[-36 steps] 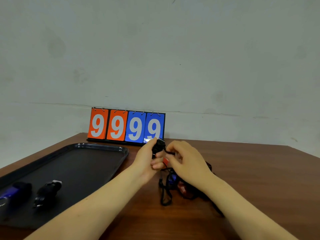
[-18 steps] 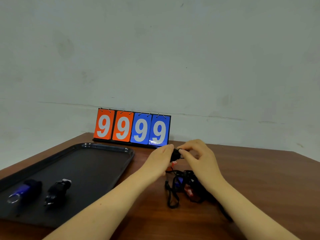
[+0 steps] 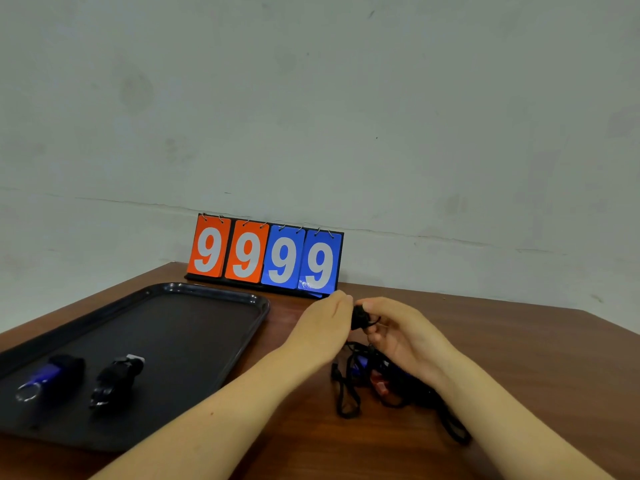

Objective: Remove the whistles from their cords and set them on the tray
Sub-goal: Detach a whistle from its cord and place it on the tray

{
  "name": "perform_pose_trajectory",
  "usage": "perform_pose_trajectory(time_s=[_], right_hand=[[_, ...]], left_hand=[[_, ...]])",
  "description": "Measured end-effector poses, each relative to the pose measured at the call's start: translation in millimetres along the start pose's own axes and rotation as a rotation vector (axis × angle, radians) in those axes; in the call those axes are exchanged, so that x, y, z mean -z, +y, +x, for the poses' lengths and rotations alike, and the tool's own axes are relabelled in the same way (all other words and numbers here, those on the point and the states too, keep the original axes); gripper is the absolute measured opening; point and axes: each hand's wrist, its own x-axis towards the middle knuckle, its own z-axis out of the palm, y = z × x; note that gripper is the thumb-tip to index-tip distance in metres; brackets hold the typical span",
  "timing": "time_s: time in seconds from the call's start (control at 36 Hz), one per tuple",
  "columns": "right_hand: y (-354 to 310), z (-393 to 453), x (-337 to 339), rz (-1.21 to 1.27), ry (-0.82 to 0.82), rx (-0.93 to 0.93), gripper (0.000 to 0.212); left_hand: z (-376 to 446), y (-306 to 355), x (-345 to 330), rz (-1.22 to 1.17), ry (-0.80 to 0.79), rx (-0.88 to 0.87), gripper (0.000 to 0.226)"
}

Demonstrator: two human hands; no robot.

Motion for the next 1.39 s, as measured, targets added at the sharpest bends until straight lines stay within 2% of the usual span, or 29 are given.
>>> perform_pose_trajectory(time_s=[0.14, 0.28, 0.39, 0.5, 0.61, 0.75, 0.92, 1.03, 1.17, 1.25, 1.39], right_hand=[[0, 4, 2, 0.115, 0.013, -0.114, 0.02], [1, 4, 3, 0.079, 0.041, -0.154, 0.012], [6, 3, -2, 0.088, 0.062, -0.179, 0.028], [12, 6, -4, 0.055, 0.119, -0.121, 0.032], [14, 7, -7, -0.002, 0.156, -0.047, 0.022], [14, 6, -6, -0.044, 0.179, 0.005, 0.019], [18, 4, -8, -0.123, 0.177, 0.154, 0.038], [17, 3, -10, -0.18, 0.142, 0.207, 0.024], [16, 3, -8, -0.174, 0.133, 0.178, 0.014], [16, 2, -9, -0.165, 0.138, 0.172, 0.009], [14, -1, -11, -0.224, 0.154, 0.15, 0.012]], left_hand=[[2, -2, 0, 0.007, 0.022, -0.001, 0.03], [-1, -1, 0, -0.046, 0.008, -0.023, 0.034], [-2, 2, -2, -0.097, 0.02, -0.035, 0.039], [2, 1, -5, -0.199, 0.001, 0.04, 0.031], [4, 5, -8, -0.423, -0.027, 0.222, 0.026], [4, 2, -9, -0.6, -0.114, 0.246, 0.027], [4, -1, -8, -0.772, -0.082, 0.313, 0.032], [5, -1, -6, -0.814, -0.023, 0.335, 0.031], [8, -6, -5, -0.949, -0.041, 0.386, 0.032], [9, -8, -5, -0.939, -0.036, 0.369, 0.032], [10, -4, -5, -0.782, -0.03, 0.297, 0.031]])
